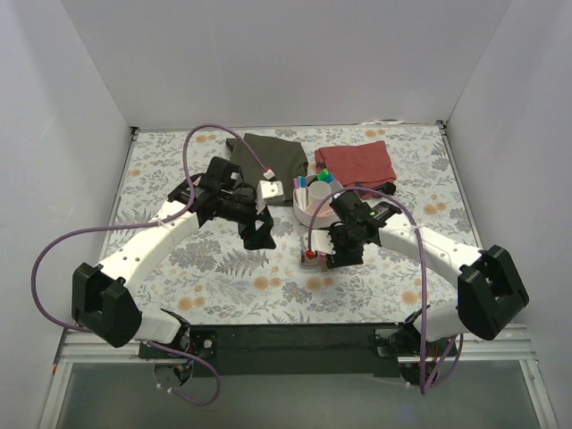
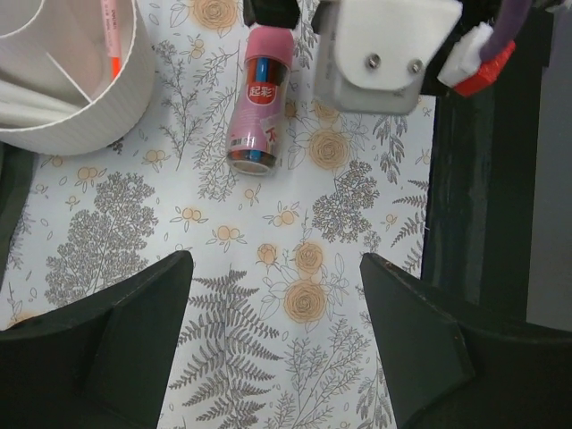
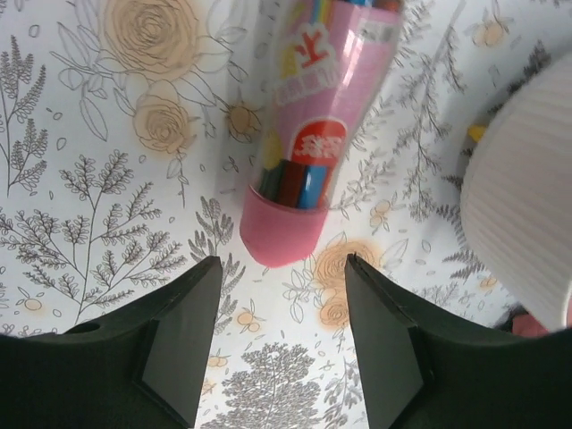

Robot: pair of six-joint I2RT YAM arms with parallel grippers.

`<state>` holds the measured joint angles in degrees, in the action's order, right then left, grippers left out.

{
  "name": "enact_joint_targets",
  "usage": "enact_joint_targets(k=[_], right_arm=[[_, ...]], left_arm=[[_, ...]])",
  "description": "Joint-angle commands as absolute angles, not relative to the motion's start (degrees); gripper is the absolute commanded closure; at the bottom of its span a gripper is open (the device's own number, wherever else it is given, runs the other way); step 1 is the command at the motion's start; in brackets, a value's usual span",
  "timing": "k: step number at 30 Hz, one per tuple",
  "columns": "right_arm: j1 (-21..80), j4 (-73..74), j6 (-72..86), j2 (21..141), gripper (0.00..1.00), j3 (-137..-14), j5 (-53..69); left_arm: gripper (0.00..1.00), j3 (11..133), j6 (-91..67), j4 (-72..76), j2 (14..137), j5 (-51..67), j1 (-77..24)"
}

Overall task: Sort the stationery into containers
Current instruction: Move the stationery to the center of the board, then pick up the stationery from the center of the board.

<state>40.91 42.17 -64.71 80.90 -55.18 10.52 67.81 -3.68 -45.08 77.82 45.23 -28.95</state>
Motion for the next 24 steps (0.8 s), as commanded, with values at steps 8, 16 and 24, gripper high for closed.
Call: enact_joint_targets(k=[8, 16, 24], right_arm=[[6.3, 43.2, -47.9, 67.1, 0.34, -65.3, 25.7], [-9.1, 41.6, -41.5, 60.0, 0.35, -59.2, 27.8], [-16.3, 41.7, -42.4, 54.8, 0.35, -53.6, 30.1]], left_arm=[[0.25, 87.8, 3.9, -53.1, 94.4, 34.3, -46.1], [0.3, 108.3, 0.4, -65.1, 113.9, 24.1, -57.3], [0.31, 118.1, -2.5, -73.5, 123.7, 17.6, -64.0]])
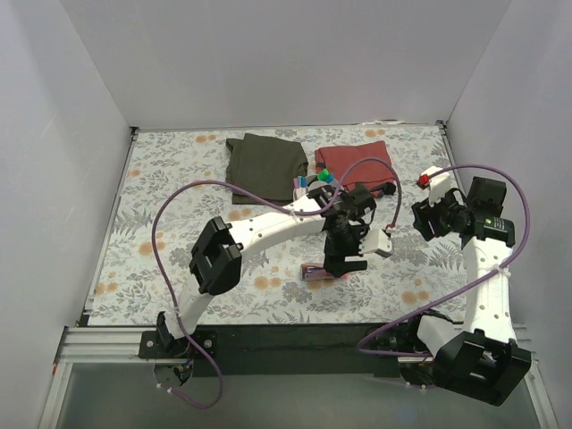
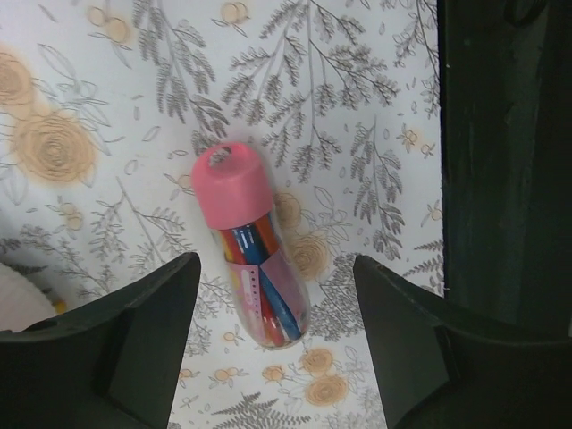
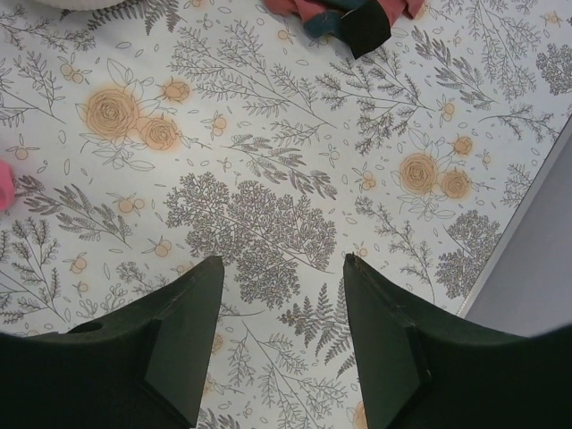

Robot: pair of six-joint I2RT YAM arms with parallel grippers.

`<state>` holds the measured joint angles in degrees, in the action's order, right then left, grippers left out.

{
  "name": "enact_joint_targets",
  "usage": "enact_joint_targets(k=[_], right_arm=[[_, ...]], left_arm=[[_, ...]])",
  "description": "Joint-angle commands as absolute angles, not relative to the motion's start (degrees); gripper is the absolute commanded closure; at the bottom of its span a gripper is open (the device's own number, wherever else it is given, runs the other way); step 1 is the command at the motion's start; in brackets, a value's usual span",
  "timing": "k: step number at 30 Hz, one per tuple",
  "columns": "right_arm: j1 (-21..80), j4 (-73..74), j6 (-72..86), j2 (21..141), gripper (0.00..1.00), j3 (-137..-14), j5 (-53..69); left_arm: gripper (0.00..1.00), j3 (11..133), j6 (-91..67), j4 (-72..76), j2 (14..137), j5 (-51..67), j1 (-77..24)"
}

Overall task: Sort the stationery into containers
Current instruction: Pick up the stationery from the center of the board.

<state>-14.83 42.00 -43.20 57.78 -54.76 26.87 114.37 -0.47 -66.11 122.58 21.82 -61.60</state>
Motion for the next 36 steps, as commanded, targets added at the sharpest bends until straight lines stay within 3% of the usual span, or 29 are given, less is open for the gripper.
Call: enact_joint_targets(k=[1, 22, 36], right_arm=[[-16.4, 41.7, -42.5, 54.1, 0.35, -53.3, 30.3], [-13.8, 40.9, -42.2, 56.4, 0.39, -56.0, 29.8], [-14.1, 35.6, -36.8, 56.9, 0.39, -56.3, 17.5]], left_arm=[[0.31, 118.5, -3.0, -73.7, 124.4, 17.8, -64.2], [0.31, 116.4, -12.9, -61.5, 133.1, 17.8, -65.3], [0.34, 107.5, -10.6, -55.1, 125.1, 17.9, -64.8]])
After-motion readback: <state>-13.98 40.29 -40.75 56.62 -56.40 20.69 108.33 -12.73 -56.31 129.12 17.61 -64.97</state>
